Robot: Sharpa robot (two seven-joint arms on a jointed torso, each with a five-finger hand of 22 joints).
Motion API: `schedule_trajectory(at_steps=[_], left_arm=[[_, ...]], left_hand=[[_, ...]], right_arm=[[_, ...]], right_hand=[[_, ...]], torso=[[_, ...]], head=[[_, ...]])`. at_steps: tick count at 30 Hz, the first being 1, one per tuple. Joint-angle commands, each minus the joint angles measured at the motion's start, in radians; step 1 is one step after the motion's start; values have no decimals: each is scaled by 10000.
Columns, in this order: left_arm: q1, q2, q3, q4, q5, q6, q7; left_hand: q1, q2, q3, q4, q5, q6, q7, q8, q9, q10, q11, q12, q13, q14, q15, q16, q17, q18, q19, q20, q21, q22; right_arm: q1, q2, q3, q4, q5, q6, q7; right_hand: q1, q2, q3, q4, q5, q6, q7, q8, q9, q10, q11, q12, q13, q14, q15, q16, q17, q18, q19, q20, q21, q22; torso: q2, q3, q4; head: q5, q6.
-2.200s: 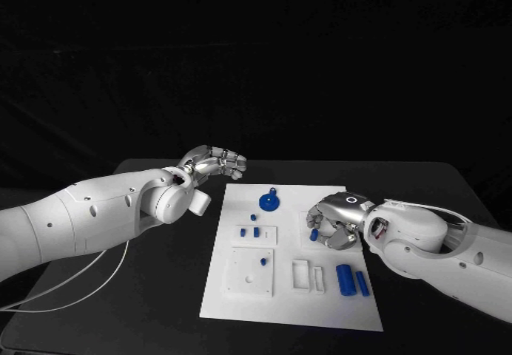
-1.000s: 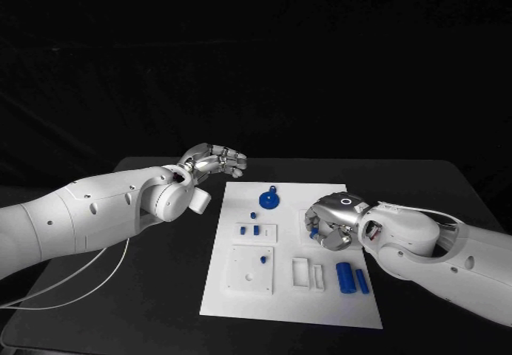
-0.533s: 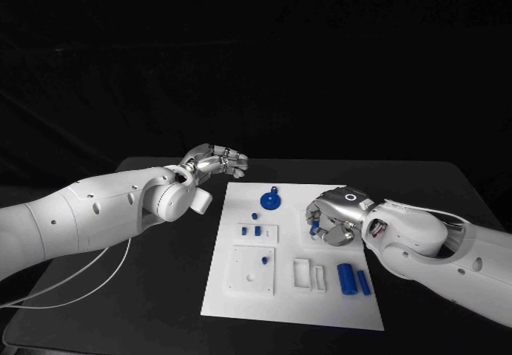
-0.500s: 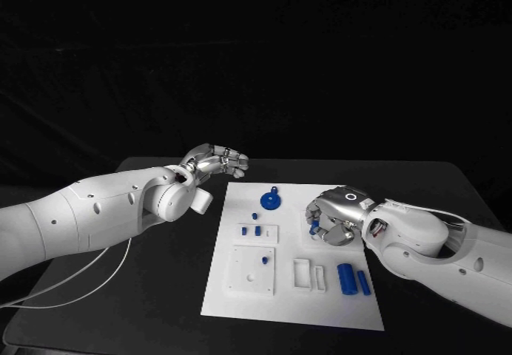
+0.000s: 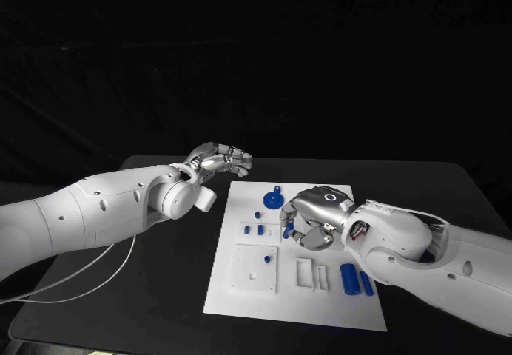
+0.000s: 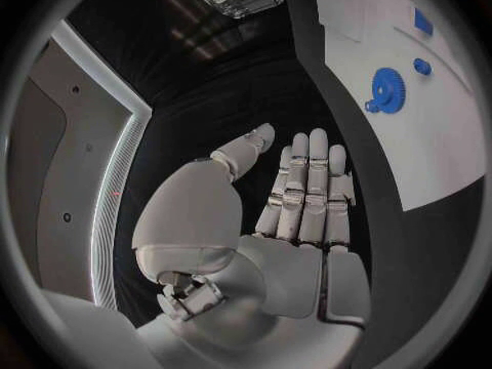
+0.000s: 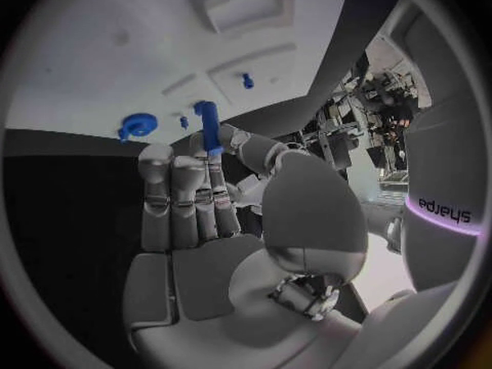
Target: Assemble the parts on the task board
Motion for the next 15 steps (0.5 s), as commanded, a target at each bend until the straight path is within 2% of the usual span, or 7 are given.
schedule_trajectory(at_steps=[1, 6, 12, 15], left_arm=[[6, 66, 7, -25, 57, 110, 97], [7, 103, 7, -33, 57, 105, 93], [7, 144, 7, -38, 57, 104, 92], [7, 176, 7, -55, 57, 111, 88]], left_hand=[[-93, -3, -13, 70, 39, -63, -24, 38, -17, -62, -29, 4, -16, 49, 24, -50, 18, -32, -2, 32, -62, 18], [-90, -2, -12, 69, 40, -63, -24, 39, -17, -61, -30, 4, -15, 50, 24, -54, 23, -31, -1, 32, -64, 20], [-88, -5, -12, 66, 39, -62, -25, 40, -17, -61, -30, 5, -15, 50, 24, -58, 28, -31, -2, 31, -66, 22], [-86, -5, -11, 65, 39, -62, -25, 41, -17, -60, -31, 6, -15, 51, 24, -60, 32, -30, -2, 31, -67, 23]], right_arm=[[-63, 306, -27, 52, 34, -119, 184], [-240, 784, -168, 64, -70, -107, 241], [-464, 1170, -263, -24, -255, -136, 287], [-564, 1365, -357, -85, -285, -116, 300]], right_hand=[[9, 19, 81, 5, -14, 62, -2, -10, 11, 474, -13, 39, 16, -25, -96, 45, -11, 873, -2, -49, 51, 163], [8, 29, 85, 3, -14, 56, 0, -13, 11, 469, -12, 35, 17, -25, -94, 41, -13, 873, 0, -51, 50, 161], [9, 41, 87, -4, -14, 51, 1, -16, 12, 465, -11, 31, 19, -25, -93, 39, -14, 873, 3, -54, 50, 160], [11, 48, 88, -11, -14, 47, 2, -17, 13, 463, -11, 30, 20, -24, -93, 37, -15, 873, 5, -56, 49, 159]], torso=[[-4, -5, 4], [0, -9, 22], [3, -22, 19], [3, -19, 11]], head=[[106, -29], [236, -52], [316, -82], [395, -117]])
